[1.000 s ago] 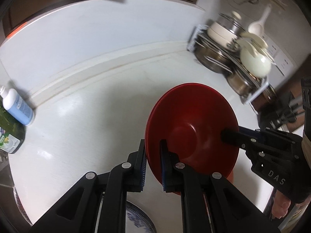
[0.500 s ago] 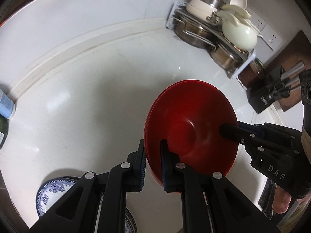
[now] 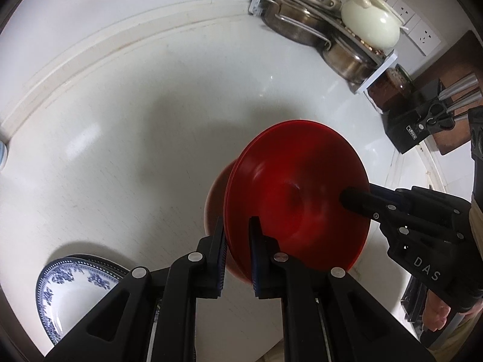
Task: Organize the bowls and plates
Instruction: 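Lower the red bowl into the pink bowl and open both tools, then close both tools on the rim of the nested bowl stack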
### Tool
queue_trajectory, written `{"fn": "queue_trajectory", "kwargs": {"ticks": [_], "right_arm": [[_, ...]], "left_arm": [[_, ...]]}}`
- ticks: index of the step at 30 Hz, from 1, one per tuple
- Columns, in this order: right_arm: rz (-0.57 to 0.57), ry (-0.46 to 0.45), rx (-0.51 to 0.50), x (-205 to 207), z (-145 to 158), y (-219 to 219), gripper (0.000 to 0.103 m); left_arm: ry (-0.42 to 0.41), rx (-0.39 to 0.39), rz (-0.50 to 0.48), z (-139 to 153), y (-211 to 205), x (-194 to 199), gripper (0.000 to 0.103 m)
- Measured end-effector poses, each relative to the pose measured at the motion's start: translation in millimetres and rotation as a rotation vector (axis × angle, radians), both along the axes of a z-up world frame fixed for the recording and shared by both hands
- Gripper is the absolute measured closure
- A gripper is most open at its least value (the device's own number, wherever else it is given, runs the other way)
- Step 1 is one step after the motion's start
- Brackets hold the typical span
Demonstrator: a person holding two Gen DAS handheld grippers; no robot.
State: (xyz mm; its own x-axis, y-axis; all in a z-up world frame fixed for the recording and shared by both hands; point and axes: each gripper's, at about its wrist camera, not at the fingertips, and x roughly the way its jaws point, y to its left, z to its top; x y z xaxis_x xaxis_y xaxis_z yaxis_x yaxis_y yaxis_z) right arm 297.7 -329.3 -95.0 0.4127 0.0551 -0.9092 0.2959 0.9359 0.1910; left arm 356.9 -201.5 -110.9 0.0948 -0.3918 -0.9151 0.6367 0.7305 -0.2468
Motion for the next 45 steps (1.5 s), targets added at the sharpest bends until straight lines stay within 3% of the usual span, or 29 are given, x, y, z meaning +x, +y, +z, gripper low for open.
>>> {"fn": "queue_trajectory", "kwargs": {"ticks": [21,27,30,33,45], "right_arm": [[0.052,0.059,-0.061,-1,-22,8,0.089],[0.04,0.043,-0.071,-2,-18,6,0.088],[0.028,0.027,-0.063,-4,-14,5,0.077],[0.018,0.007,-0.054,-6,-10,5,0.074],[-0.008,-0.023,-0.019,-7,-4,4,0.074]], "left_arm": [[0.041,0.031,0.012,-23,-1,1,0.085],[0.031,0.024,-0.01,-20,-1,-1,0.067],[0.014,0.022,-0.013,-15,-2,-3,0.058],[-0.012,0.017,-0.019,-11,-4,-5,0.041],[-0.124,0.02,-0.004,16,10,0,0.038]]}}
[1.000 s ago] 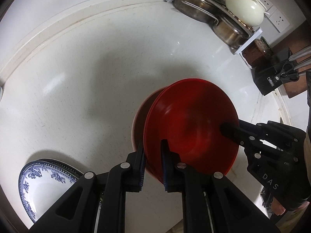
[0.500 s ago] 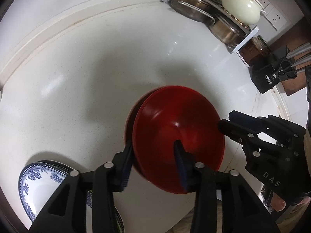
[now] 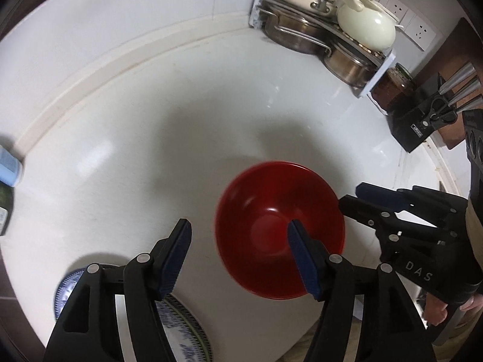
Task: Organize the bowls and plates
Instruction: 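Close both tools on the rim of the nested bowl stack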
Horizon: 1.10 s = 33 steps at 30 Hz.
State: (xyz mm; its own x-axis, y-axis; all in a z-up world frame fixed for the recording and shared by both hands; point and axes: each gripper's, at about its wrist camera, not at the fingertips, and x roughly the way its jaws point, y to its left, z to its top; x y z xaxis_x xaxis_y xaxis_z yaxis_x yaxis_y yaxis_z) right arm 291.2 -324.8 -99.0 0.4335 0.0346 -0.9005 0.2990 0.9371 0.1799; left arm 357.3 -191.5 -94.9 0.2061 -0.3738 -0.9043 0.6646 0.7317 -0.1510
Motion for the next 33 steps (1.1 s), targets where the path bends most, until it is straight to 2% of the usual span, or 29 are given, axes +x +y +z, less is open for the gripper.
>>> {"fn": "queue_trajectory", "kwargs": {"ticks": [2,5,12,24,33], "right_arm": [[-0.005,-0.008,0.0,0,1,1,0.074],[-0.017,-0.021,-0.016,2,3,4,0.063],[-0.073,-0.04,-0.049,-1,1,6,0.062],[-0.1,0.03,0.05,2,-32,3,0.062],[-0.101,0.069,0.098,6,-47,4,0.064]], "left_arm": [[-0.012,0.001,0.001,3,4,2,0.038],[-0.043,0.011,0.019,4,11,7,0.038],[-0.05,0.043,0.036,-9,20,9,0.039],[0.043,0.089,0.037,-44,8,10,0.049],[0.133,0.086,0.046,-60,1,14,0.066]]}}
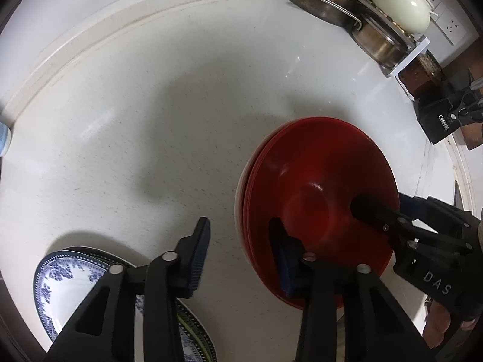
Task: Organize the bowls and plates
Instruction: 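Close both tools on the rim of the nested bowl stack, then lift the bowl stack with both tools and carry it over the blue-and-white plates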
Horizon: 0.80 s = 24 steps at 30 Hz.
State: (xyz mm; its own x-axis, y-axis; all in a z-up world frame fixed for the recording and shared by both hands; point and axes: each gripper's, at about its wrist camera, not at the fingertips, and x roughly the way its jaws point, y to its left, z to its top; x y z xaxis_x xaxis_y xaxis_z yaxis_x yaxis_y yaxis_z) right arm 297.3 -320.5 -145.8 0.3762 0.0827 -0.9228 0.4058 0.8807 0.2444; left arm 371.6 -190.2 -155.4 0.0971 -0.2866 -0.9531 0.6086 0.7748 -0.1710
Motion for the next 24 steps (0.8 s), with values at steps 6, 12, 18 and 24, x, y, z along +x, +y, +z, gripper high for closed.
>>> {"fn": "queue_trajectory", "kwargs": {"ticks": [6,12,18,24], "right_arm": [[0.003,0.027,0.039,3.1,-7.3,0.9,0.072],[0.004,0.027,0.024,4.3,-6.8,4.5,0.073],[0.011,0.035,0.004,4.6,-4.9,4.7,0.074],[0.011,0.033,-0.013,7.1,-1.7,9.5,0.076]], "left_arm": [[0.056,-0.025,-0.001,-6.2,-5.8,-1.3,0.08],[0.057,-0.038,0.023,-5.8,-3.4,-1.3,0.08],[0.049,-0.038,0.037,-4.3,-3.2,-3.7,0.08],[0.042,-0.046,0.055,-0.3,-0.8,-4.5,0.08]]}}
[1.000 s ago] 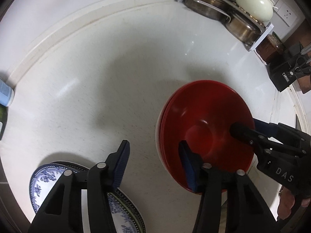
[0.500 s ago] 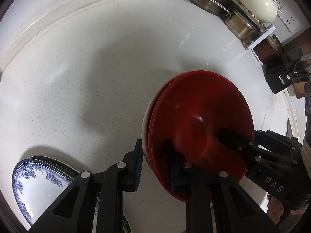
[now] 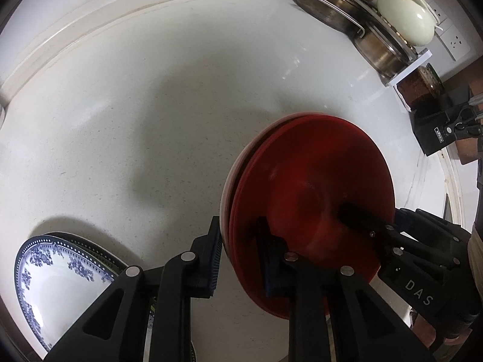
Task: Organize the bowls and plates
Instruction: 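Lift the bowl stack with both tools and carry it over the blue-and-white plates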
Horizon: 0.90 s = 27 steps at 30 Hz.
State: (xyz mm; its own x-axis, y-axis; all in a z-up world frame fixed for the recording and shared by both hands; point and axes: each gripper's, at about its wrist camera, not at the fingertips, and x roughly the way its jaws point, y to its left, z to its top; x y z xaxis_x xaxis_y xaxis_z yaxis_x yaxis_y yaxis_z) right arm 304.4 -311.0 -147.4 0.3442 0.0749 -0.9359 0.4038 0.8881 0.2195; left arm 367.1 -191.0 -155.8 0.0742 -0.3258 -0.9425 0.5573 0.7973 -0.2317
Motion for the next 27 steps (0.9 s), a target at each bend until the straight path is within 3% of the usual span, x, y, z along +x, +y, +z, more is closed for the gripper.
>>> {"fn": "queue_trajectory", "kwargs": {"ticks": [11,27], "right_arm": [[0.022,-0.035,-0.008,-2,19,9,0.077],[0.028,0.001,0.032,2,21,14,0.077]], "left_arm": [[-0.058,-0.03,0.037,21,19,0,0.08],[-0.028,-0.021,0.048,26,32,0,0.08]]}}
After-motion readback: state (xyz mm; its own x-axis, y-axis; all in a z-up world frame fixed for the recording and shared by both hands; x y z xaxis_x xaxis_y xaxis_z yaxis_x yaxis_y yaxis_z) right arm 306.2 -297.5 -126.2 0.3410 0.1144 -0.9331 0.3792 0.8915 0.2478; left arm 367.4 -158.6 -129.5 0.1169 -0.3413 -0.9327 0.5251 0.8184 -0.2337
